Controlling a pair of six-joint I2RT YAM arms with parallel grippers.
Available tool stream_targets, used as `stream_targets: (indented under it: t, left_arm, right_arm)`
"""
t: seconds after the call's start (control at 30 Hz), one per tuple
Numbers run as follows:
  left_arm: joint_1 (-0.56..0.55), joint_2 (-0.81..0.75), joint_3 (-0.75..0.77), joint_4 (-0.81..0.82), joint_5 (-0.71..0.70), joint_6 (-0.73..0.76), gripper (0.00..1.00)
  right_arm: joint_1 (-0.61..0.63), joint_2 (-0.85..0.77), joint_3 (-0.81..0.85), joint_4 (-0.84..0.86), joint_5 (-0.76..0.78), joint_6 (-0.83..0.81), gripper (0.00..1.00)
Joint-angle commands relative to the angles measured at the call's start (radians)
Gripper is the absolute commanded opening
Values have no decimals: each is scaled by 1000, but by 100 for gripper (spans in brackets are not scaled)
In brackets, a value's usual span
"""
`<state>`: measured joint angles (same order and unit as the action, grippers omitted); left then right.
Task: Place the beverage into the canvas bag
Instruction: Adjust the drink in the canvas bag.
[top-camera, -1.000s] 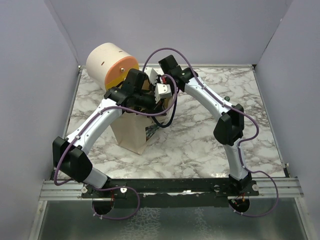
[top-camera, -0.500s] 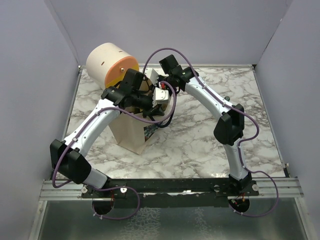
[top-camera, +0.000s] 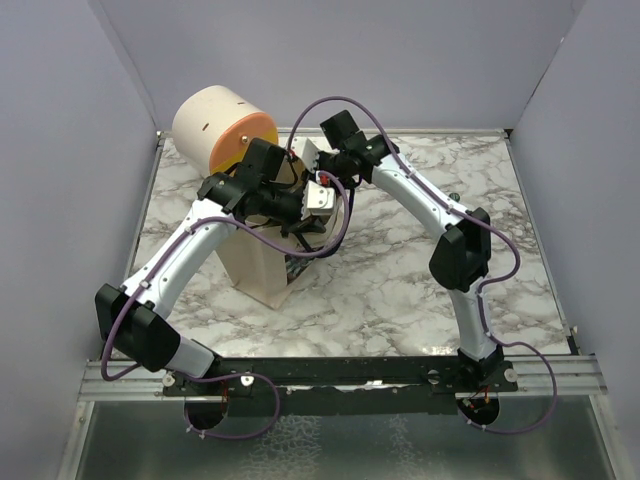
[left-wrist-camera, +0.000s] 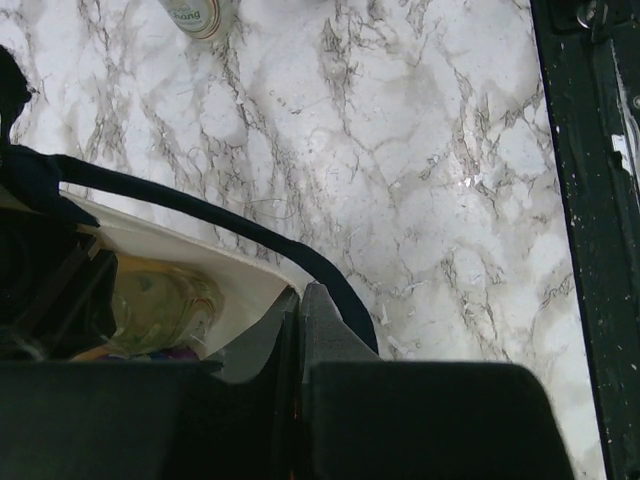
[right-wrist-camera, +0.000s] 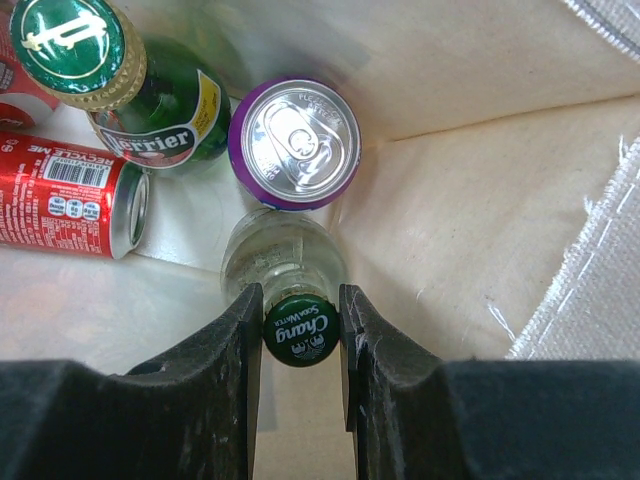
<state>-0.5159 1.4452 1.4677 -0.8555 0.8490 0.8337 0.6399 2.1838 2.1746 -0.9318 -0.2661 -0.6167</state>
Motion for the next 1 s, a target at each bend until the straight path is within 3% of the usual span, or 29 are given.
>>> stream_targets:
  t: [0.0, 0.37, 0.67, 0.97]
  left_arm:
    - [-10, -95, 77, -30, 184, 86, 0]
    - [-11, -136, 55, -79, 181, 136, 0]
    - [-10, -124, -25, -94, 151, 184, 0]
    - [-11, -102, -26, -103, 136, 206, 24]
  right_arm:
    - [-23, 52, -94, -52, 82, -23, 2]
    - [-24, 87, -119, -54, 107, -44, 4]
    - [-25, 94, -30, -130, -24, -46, 17]
    - [-24, 64, -26, -146, -126, -49, 34]
